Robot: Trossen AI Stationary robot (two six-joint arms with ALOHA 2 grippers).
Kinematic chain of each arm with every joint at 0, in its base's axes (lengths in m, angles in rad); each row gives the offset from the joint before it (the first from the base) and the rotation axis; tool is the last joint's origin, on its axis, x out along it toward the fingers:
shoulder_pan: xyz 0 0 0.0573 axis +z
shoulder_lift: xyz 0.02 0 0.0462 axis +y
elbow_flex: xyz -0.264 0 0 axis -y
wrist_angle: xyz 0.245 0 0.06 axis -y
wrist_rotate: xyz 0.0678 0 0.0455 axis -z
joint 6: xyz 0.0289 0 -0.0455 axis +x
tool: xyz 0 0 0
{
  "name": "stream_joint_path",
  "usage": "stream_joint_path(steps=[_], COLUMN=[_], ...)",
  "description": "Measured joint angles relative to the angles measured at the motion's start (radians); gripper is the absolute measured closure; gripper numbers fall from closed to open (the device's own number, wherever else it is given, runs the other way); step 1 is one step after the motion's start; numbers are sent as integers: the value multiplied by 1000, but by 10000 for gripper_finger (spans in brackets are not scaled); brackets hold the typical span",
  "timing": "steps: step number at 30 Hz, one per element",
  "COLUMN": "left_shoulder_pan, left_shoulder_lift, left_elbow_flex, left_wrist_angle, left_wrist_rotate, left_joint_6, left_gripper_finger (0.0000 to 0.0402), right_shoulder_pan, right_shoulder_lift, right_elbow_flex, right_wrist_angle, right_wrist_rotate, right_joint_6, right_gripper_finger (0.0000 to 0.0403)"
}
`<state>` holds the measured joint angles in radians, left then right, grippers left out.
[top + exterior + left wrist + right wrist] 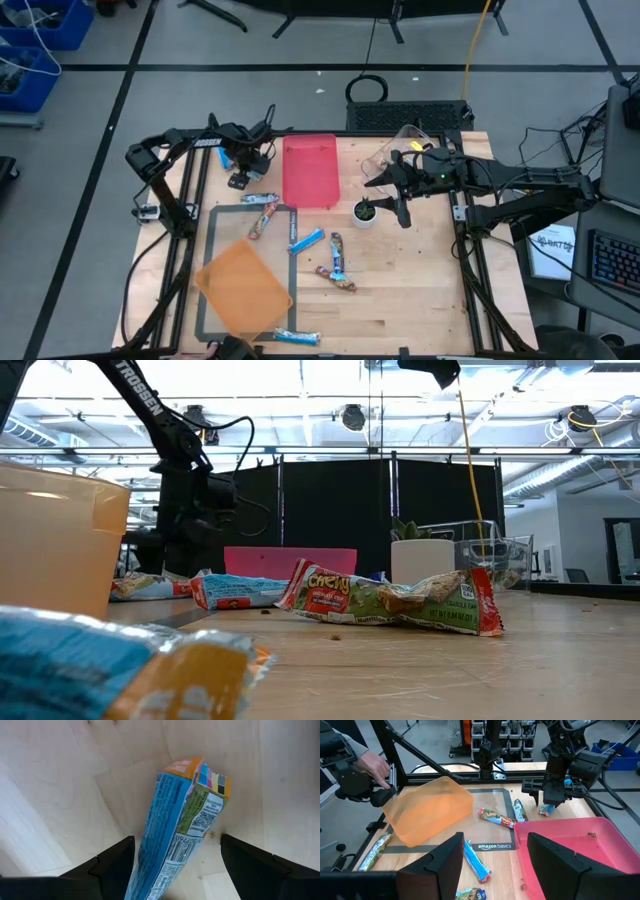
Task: Pick and place Granola Bars by type
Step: Put the orange granola bar into the transparent bin
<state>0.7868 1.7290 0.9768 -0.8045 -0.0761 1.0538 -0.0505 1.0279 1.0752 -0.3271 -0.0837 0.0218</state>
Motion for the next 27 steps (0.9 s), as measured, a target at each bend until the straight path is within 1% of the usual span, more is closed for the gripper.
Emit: stream_joint_path(steps=[15, 17, 20, 27], left_shoulder_pan=[0, 0, 0, 0], left_shoulder_lift=[0, 0, 0, -2], left_elbow_flex=[0, 0, 0, 1], left_wrist_angle=[14, 14, 14, 13], left_wrist_rotate=[-2, -2, -2, 0], left_joint_6=[-15, -16, -16, -36], left_gripper_finger=[108, 116, 151, 275], right_shoulder_pan=[0, 0, 0, 0], right_shoulder_lift=[0, 0, 0, 0], right_elbow_flex=[0, 0, 0, 0], right_wrist_angle=[0, 0, 0, 0], right_wrist_rotate=[0, 1, 1, 2], right_joint_6=[15, 16, 15, 13], right_gripper_finger=[190, 190, 190, 190])
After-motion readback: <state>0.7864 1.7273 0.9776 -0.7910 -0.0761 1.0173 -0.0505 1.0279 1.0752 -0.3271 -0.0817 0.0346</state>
